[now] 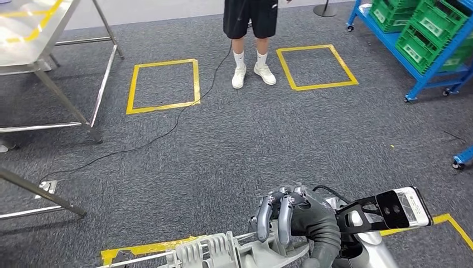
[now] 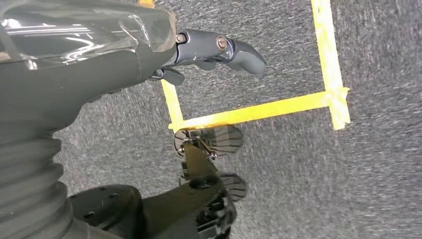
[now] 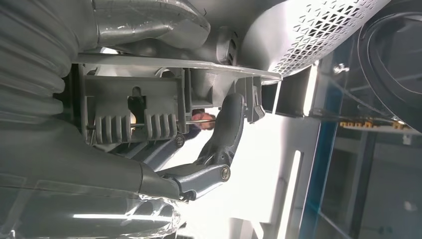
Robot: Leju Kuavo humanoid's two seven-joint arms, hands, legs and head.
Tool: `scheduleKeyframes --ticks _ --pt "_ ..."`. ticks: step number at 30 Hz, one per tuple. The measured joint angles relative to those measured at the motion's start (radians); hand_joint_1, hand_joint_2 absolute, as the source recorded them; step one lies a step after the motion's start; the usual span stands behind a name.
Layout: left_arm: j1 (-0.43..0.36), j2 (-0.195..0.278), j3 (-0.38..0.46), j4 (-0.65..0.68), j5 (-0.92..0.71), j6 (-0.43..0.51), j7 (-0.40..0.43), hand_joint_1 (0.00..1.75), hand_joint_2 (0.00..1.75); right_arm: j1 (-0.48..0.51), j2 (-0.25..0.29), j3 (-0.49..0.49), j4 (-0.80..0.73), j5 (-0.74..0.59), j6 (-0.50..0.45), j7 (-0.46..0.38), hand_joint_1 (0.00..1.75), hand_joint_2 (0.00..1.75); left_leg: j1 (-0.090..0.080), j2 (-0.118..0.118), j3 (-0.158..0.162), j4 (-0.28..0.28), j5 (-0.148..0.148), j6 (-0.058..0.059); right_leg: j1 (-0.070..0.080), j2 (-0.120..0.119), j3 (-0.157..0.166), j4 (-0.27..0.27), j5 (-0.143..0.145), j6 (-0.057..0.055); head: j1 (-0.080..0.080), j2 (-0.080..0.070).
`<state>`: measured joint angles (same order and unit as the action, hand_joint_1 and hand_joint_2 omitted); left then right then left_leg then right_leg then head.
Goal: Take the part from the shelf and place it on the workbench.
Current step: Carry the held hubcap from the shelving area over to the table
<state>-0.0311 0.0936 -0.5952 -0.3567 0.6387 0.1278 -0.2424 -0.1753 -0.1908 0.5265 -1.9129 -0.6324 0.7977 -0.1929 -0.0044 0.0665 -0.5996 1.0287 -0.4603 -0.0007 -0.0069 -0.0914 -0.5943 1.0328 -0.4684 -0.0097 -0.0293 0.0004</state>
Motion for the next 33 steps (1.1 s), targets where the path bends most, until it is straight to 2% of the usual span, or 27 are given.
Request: scheduleKeyframes --ticks 2,3,4,5,7,8,9,10,11,12,13,14,15,17,18,19,20,22,23,24,25,26,27,29,30,31,33 --pt "0.002 0.003 0.0 -0.001 0.0 0.0 0.0 0.0 1.75 0.0 0.0 0.0 0.0 0.0 0.0 0.0 1.75 1.75 -0.005 -0.019 0.002 -0.01 0.001 0.011 -0.001 -0.017 0.006 -0.005 -0.002 0.009 0.0 0.0" --pt "0.004 0.004 0.0 -0.001 0.0 0.0 0.0 0.0 1.75 0.0 0.0 0.0 0.0 0.0 0.0 -0.001 1.75 1.75 -0.003 -0.03 0.009 -0.017 0.006 0.016 -0.002 -0.013 0.008 -0.003 -0.004 0.014 0.0 0.0" --pt "0.005 0.005 0.0 -0.002 0.0 0.0 0.0 0.0 1.75 -0.001 0.0 0.0 -0.001 0.0 0.001 -0.002 1.75 1.75 0.0 -0.041 0.016 -0.026 0.012 0.022 -0.002 0.004 0.004 0.01 -0.013 0.016 0.001 0.0" --pt "0.004 0.005 0.0 -0.002 0.0 0.0 0.0 0.0 1.75 0.0 -0.001 0.0 -0.001 -0.001 0.002 -0.003 1.75 1.75 0.003 -0.053 0.023 -0.034 0.019 0.027 -0.002 0.028 -0.011 0.044 -0.029 0.015 0.003 0.0" --pt "0.002 0.003 0.001 -0.003 0.0 0.001 0.0 0.0 1.75 0.004 -0.003 -0.001 -0.001 -0.002 0.003 -0.006 1.75 1.75 0.006 -0.078 0.026 -0.038 0.024 0.033 -0.004 0.073 -0.071 0.166 -0.078 0.009 0.007 0.0" --pt "0.001 0.003 0.001 -0.004 0.0 0.001 0.0 0.0 1.75 0.007 -0.004 -0.001 -0.001 -0.002 0.003 -0.007 1.75 1.75 0.006 -0.093 0.026 -0.038 0.025 0.034 -0.004 0.081 -0.103 0.227 -0.098 0.009 0.009 0.0" --pt "0.002 0.002 0.001 -0.004 0.0 0.001 0.0 0.0 1.75 0.01 -0.005 -0.001 -0.001 -0.002 0.004 -0.008 1.75 1.75 0.005 -0.108 0.025 -0.037 0.024 0.034 -0.005 0.084 -0.123 0.262 -0.105 0.012 0.009 0.0" --pt "0.003 0.002 0.001 -0.004 0.0 0.001 0.0 0.0 1.75 0.011 -0.005 -0.001 -0.001 -0.002 0.004 -0.008 1.75 1.75 0.006 -0.123 0.025 -0.036 0.024 0.034 -0.007 0.086 -0.127 0.262 -0.096 0.018 0.009 0.0" --pt "0.004 0.001 0.001 -0.004 0.0 0.001 0.0 0.0 1.75 0.012 -0.005 -0.001 -0.001 -0.002 0.004 -0.008 1.75 1.75 0.007 -0.139 0.025 -0.034 0.023 0.032 -0.009 0.09 -0.112 0.222 -0.073 0.027 0.009 0.0" --pt "0.004 0.0 0.001 -0.004 0.0 0.001 0.0 0.0 1.75 0.012 -0.005 -0.001 -0.001 -0.002 0.004 -0.008 1.75 1.75 0.008 -0.154 0.025 -0.03 0.02 0.028 -0.014 0.103 -0.083 0.152 -0.041 0.037 0.01 0.0" --pt "0.004 -0.001 0.001 -0.004 0.0 0.001 0.0 0.0 1.75 0.012 -0.005 -0.001 -0.001 -0.002 0.005 -0.008 1.75 1.75 0.007 -0.168 0.022 -0.023 0.016 0.023 -0.017 0.119 -0.053 0.086 -0.015 0.042 0.01 0.0" --pt "0.004 -0.001 0.001 -0.005 0.0 0.001 0.0 0.0 1.75 0.011 -0.005 -0.001 -0.001 -0.002 0.005 -0.008 1.75 1.75 0.007 -0.181 0.019 -0.017 0.012 0.017 -0.019 0.131 -0.03 0.036 0.004 0.041 0.01 0.0" --pt "0.005 -0.001 0.001 -0.005 0.0 0.002 0.0 0.0 1.75 0.011 -0.005 -0.001 -0.001 -0.002 0.006 -0.008 1.75 1.75 0.007 -0.189 0.014 -0.013 0.009 0.012 -0.019 0.138 -0.018 0.009 0.013 0.037 0.01 0.0" --pt "0.01 0.0 0.002 -0.005 0.0 0.003 0.0 0.0 1.75 0.011 -0.005 -0.001 -0.001 -0.002 0.006 -0.009 1.75 1.75 0.01 -0.202 0.008 -0.011 0.007 0.005 -0.015 0.126 -0.014 0.004 0.014 0.023 0.01 0.0" --pt "0.013 0.0 0.002 -0.005 0.0 0.003 0.0 0.0 1.75 0.01 -0.005 -0.001 -0.001 -0.002 0.007 -0.009 1.75 1.75 0.012 -0.197 0.004 -0.008 0.004 0.001 -0.014 0.119 -0.013 0.003 0.014 0.018 0.01 0.0" --pt "0.015 0.0 0.002 -0.005 0.0 0.004 0.0 0.0 1.75 0.009 -0.004 -0.001 -0.001 -0.002 0.007 -0.009 1.75 1.75 0.012 -0.177 -0.002 0.004 -0.004 -0.003 -0.015 0.111 -0.011 0.001 0.013 0.012 0.008 0.0" --pt "0.015 0.0 0.002 -0.005 0.0 0.004 0.0 0.0 1.75 0.009 -0.004 -0.001 -0.001 -0.002 0.007 -0.009 1.75 1.75 0.011 -0.149 -0.017 0.034 -0.021 -0.008 -0.015 0.103 -0.008 -0.001 0.012 0.006 0.006 0.0" --pt "0.014 0.0 0.003 -0.005 0.0 0.005 0.0 0.0 1.75 0.01 -0.003 -0.001 -0.001 -0.002 0.007 -0.009 1.75 1.75 0.011 -0.09 -0.076 0.153 -0.075 -0.014 -0.011 0.084 -0.003 -0.001 0.007 -0.005 0.001 0.0" --pt "0.013 0.0 0.003 -0.005 0.0 0.005 0.001 0.0 1.75 0.011 -0.003 -0.001 -0.001 -0.002 0.007 -0.01 1.75 1.75 0.013 -0.078 -0.113 0.221 -0.1 -0.016 -0.009 0.073 -0.002 -0.001 0.005 -0.009 0.0 0.0" --pt "0.013 -0.001 0.003 -0.005 0.0 0.005 0.001 0.0 1.75 0.011 -0.003 -0.001 -0.001 -0.002 0.007 -0.01 1.75 1.75 0.014 -0.073 -0.14 0.266 -0.11 -0.017 -0.006 0.061 -0.001 -0.001 0.003 -0.01 0.001 0.0" --pt "0.014 -0.001 0.003 -0.005 0.0 0.005 0.001 0.0 1.75 0.011 -0.003 -0.001 -0.001 -0.002 0.007 -0.01 1.75 1.75 0.015 -0.071 -0.149 0.276 -0.101 -0.016 -0.005 0.05 0.001 -0.001 0.0 -0.012 0.001 0.0" --pt "0.014 -0.001 0.003 -0.005 0.0 0.005 0.001 0.0 1.75 0.011 -0.003 -0.001 -0.001 -0.002 0.007 -0.01 1.75 1.75 0.015 -0.067 -0.136 0.243 -0.075 -0.014 -0.003 0.039 0.004 -0.001 -0.002 -0.012 0.001 0.0" --pt "0.014 -0.001 0.004 -0.005 0.0 0.006 0.001 0.0 1.75 0.011 -0.003 -0.001 -0.001 -0.002 0.007 -0.01 1.75 1.75 0.013 -0.056 -0.102 0.175 -0.038 -0.01 -0.002 0.029 0.009 -0.001 -0.005 -0.011 0.0 0.0" --pt "0.012 0.001 0.004 -0.006 0.0 0.006 0.0 0.0 1.75 0.011 -0.003 -0.001 -0.001 -0.002 0.007 -0.01 1.75 1.75 0.003 -0.015 -0.036 0.045 0.009 0.002 0.003 0.01 0.017 -0.002 -0.012 -0.007 0.001 0.0" --pt "0.011 0.002 0.005 -0.006 0.0 0.006 0.0 0.0 1.75 0.011 -0.003 -0.001 -0.001 -0.002 0.007 -0.01 1.75 1.75 -0.002 -0.002 -0.019 0.01 0.016 0.007 0.004 0.001 0.02 -0.003 -0.014 -0.004 0.001 0.0" --pt "0.01 0.002 0.005 -0.006 0.0 0.006 0.0 0.0 1.75 0.011 -0.003 -0.001 -0.001 -0.002 0.007 -0.01 1.75 1.75 -0.007 0.002 -0.016 -0.001 0.013 0.012 0.005 -0.008 0.021 -0.004 -0.017 0.0 0.002 0.0" --pt "0.011 0.004 0.005 -0.007 0.0 0.006 0.0 0.0 1.75 0.01 -0.002 -0.001 -0.001 -0.002 0.007 -0.01 1.75 1.75 -0.006 -0.022 -0.011 -0.011 0.019 0.021 0.005 -0.021 0.025 -0.007 -0.02 0.009 0.001 0.0"
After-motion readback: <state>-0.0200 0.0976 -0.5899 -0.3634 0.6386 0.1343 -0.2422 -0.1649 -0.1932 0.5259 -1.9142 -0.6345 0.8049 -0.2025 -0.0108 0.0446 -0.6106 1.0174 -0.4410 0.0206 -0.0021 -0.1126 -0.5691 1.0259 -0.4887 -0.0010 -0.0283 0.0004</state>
